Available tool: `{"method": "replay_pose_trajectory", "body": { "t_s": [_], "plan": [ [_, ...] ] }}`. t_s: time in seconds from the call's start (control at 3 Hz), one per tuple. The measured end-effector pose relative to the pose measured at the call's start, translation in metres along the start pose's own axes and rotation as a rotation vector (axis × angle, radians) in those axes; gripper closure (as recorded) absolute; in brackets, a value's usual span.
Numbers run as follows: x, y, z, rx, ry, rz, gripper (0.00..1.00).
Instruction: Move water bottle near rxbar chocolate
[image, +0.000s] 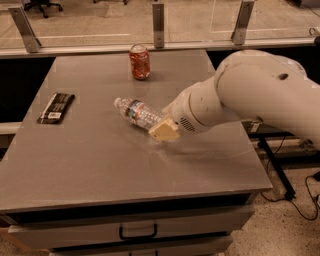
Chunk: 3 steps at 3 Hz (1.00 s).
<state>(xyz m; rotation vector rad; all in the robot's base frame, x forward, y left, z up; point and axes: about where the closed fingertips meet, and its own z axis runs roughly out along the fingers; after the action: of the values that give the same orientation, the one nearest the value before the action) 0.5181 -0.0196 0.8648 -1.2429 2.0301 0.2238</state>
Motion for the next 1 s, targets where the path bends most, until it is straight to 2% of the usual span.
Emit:
{"method": "replay_pose_trajectory", "body": {
  "t_s": [0.33,0.67,1.0],
  "plan": [
    [-0.042,0.026,0.01,-0.075,-0.013,-0.096,1.0],
    [-0.076,0.043,0.027,-0.123,-0.015,-0.119,1.0],
    [-0.095,0.053,0.055,-0.147,-0.017,-0.103,0.82]
  ]
}}
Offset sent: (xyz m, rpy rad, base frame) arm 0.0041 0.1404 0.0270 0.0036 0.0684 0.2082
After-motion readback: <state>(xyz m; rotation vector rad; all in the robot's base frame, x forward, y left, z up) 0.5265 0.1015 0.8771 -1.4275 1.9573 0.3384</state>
